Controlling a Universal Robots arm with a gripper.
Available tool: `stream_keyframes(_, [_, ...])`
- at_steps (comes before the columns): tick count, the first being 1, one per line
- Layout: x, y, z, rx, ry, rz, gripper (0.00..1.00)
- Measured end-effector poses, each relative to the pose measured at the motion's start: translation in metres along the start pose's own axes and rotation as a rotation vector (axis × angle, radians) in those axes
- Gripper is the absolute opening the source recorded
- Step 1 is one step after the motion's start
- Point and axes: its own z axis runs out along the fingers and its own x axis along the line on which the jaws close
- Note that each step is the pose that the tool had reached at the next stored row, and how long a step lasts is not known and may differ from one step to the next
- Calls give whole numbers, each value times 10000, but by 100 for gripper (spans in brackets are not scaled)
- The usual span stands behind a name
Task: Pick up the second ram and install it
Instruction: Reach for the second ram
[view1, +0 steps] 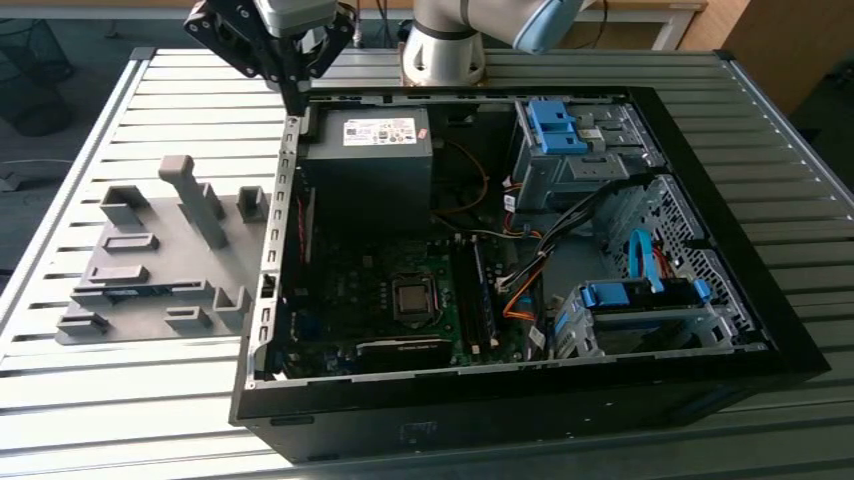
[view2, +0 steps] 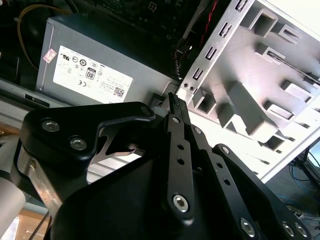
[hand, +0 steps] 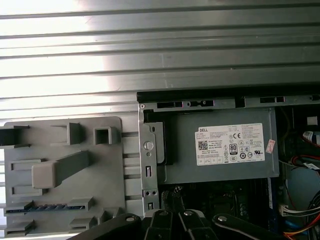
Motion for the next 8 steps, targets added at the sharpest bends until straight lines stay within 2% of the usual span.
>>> stream_keyframes(8, [19,-2,0,0,0,0,11])
